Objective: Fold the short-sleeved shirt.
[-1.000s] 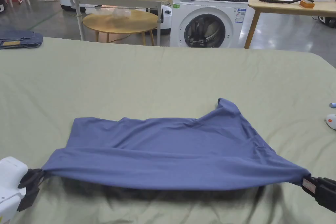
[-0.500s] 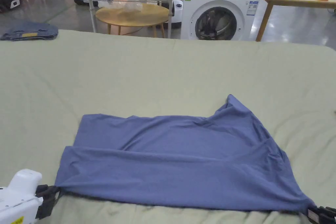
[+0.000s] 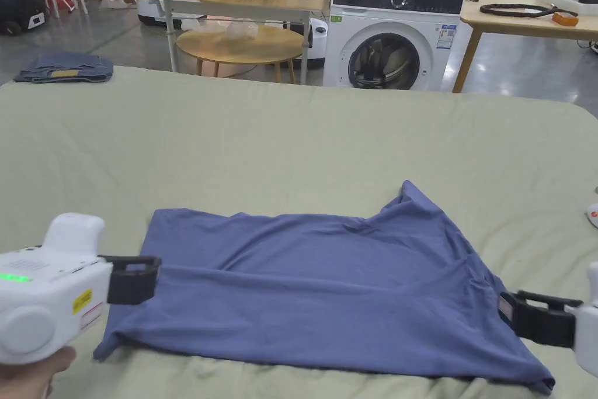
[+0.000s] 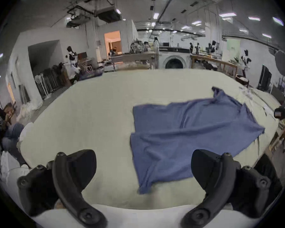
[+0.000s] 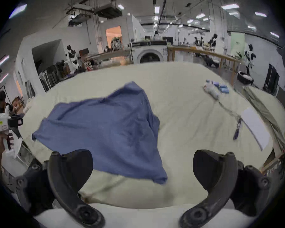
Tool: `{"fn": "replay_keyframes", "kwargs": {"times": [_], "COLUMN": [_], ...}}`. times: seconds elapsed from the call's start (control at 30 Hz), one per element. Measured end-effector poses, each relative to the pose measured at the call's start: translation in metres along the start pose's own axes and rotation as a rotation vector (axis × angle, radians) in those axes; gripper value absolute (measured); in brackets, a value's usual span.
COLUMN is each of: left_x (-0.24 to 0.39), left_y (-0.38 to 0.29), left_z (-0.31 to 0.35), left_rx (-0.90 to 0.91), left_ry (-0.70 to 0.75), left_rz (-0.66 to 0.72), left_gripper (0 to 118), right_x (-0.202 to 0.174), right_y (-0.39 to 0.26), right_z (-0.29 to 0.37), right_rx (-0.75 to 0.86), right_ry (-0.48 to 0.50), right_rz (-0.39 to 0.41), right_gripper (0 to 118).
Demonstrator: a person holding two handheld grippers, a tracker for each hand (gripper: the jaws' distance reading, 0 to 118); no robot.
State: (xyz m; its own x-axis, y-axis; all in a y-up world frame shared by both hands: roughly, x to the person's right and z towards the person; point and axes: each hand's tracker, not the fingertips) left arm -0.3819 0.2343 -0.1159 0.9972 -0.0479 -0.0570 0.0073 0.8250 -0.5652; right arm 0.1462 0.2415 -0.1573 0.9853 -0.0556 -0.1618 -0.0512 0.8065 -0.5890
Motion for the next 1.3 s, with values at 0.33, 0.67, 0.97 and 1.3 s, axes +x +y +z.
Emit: {"fn": "replay_keyframes", "kwargs": {"times": [0.33,0.67,0.97,1.3], "left_x": [0.065,0.053,0.04,0.018], "left_y": [0.021,0.033,0.036,0.034], "left_z": [-0.051,-0.097,-0.138,-0.155], "left_rx": [-0.005,-0.057,-0.125,-0.168], "left_ry": [-0.038,-0.033,-0.018,0.018], "left_rz": [0.021,0.049,0.039,0.035], "left_gripper": [3,0,0,0], "right_x": [-0.053,-0.006,0.054,0.073], "right_y": [0.022,0.055,0.125,0.133], "right_z": [-0.071,-0.152,-0.272,-0.338], "right_rx": [0.002,-0.092,-0.321,-0.519], "right_ry": [0.041,0.033,-0.016,-0.001], "right_rz": [0.057,0.015,0.001,-0.063], "right_gripper": [26,0,118,71]}}
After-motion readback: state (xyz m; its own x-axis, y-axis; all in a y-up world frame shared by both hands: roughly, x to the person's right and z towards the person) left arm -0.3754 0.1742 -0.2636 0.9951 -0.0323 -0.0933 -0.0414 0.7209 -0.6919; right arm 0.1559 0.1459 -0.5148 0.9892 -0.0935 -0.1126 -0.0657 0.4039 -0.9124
